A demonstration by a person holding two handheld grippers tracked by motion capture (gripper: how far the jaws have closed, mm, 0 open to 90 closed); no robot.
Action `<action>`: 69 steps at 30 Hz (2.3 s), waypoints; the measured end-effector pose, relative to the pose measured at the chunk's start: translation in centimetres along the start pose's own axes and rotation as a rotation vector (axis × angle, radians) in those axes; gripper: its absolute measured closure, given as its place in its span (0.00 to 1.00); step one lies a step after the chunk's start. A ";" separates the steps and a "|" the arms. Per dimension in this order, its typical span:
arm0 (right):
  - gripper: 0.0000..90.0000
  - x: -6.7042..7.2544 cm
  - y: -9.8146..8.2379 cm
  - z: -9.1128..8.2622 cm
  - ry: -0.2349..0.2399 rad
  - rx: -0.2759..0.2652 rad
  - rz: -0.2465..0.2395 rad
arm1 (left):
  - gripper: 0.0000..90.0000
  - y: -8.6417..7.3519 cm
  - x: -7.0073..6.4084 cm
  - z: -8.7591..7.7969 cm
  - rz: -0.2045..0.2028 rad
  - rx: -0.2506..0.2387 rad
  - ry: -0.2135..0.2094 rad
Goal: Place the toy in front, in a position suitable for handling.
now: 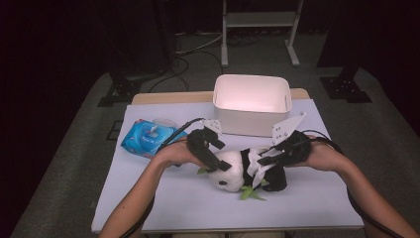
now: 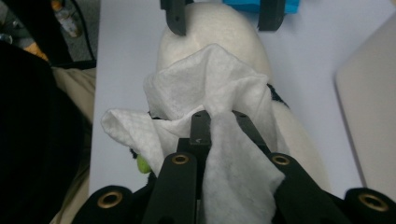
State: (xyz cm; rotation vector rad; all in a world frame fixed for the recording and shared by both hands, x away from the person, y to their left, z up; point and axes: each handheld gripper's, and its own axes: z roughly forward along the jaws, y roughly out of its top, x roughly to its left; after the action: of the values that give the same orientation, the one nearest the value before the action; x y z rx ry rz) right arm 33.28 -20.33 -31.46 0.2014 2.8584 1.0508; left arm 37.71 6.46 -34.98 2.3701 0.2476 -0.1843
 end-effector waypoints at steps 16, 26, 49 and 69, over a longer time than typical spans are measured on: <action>0.88 0.7 1.1 -0.9 -0.021 -0.017 -0.042 | 0.25 -1.1 -2.4 0.2 0.091 0.029 -0.019; 0.88 -0.7 0.2 -1.2 -0.053 -0.032 0.006 | 0.25 -0.9 -2.8 0.2 0.107 0.049 -0.047; 0.89 1.9 -0.8 0.5 0.050 0.017 -0.019 | 0.05 1.6 -1.9 5.2 0.010 0.086 -0.096; 0.88 0.4 -0.8 -1.6 -0.010 -0.078 -0.008 | 0.41 3.2 -1.5 3.5 0.124 0.021 -0.057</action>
State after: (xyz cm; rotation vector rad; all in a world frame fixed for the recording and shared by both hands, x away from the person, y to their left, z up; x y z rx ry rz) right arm 32.62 -21.92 -30.78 0.1883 2.8003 1.1537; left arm 36.80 1.57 -35.05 2.3880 0.0708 -0.1958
